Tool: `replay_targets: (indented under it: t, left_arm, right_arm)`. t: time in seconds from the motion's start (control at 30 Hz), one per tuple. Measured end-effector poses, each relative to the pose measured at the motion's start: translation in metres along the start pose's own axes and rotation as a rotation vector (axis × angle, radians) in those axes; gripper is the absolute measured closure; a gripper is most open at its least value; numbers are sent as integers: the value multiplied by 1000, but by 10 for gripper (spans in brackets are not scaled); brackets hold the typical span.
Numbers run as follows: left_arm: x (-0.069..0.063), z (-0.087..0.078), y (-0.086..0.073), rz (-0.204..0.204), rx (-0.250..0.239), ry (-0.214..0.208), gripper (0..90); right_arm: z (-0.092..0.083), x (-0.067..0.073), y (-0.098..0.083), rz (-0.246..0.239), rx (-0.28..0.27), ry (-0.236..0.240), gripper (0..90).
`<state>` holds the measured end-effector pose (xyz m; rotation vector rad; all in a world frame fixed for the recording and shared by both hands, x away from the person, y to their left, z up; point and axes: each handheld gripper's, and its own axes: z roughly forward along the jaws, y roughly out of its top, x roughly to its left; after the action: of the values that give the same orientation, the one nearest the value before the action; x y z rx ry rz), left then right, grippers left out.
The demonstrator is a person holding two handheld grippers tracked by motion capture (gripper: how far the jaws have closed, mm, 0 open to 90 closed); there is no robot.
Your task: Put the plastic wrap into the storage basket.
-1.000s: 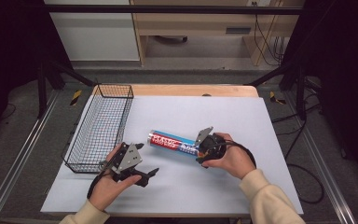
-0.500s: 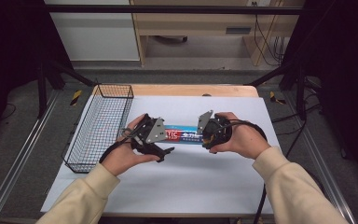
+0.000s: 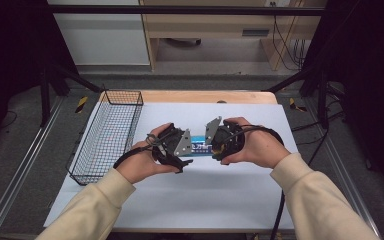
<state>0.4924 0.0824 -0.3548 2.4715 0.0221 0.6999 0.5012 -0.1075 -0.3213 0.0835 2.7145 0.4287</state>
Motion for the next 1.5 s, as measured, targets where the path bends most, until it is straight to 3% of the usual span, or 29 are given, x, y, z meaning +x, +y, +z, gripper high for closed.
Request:
replay_targets:
  t: [0.13,0.43,0.77,0.83,0.87,0.97,1.0,1.03,1.27,1.33,1.37,1.47,1.5]
  left_arm:
    - [0,1,2,24,30,-2,192]
    - [0,2,-2,16,49,-2,278]
    - [-14,7,-10,-21,38,15,281]
    - [-14,7,-10,-23,42,21,282]
    - [-13,6,-10,-27,48,18,283]
    - [-12,6,-12,-40,43,19,284]
    - [-12,5,-13,-44,43,23,284]
    - [-11,4,-14,-42,48,27,284]
    - [-13,2,-23,-56,67,33,286]
    - [-13,1,-25,-54,78,34,286]
    - [-14,0,-27,-57,87,38,286]
    - [-14,-2,-30,-58,96,41,287]
    - [-13,-3,-31,-56,105,46,287]
  right_arm:
    - [-4,1,5,-1,-16,8,304]
    - [-1,3,9,-10,-13,16,306]
    - [14,9,6,-19,-6,30,291]
    - [15,11,5,-26,-5,18,276]
    - [16,12,5,-50,0,7,212]
    - [15,12,4,-53,4,-9,145]
    - [11,10,-1,-51,16,-39,92]
    - [10,10,-3,-48,18,-43,96]
    - [-4,5,-35,29,12,-110,69]
    - [-8,4,-46,72,4,-117,62]
    - [-12,4,-59,122,-8,-142,60]
    - [-14,5,-69,160,-34,-155,62]
    - [-14,5,-81,200,-48,-169,61]
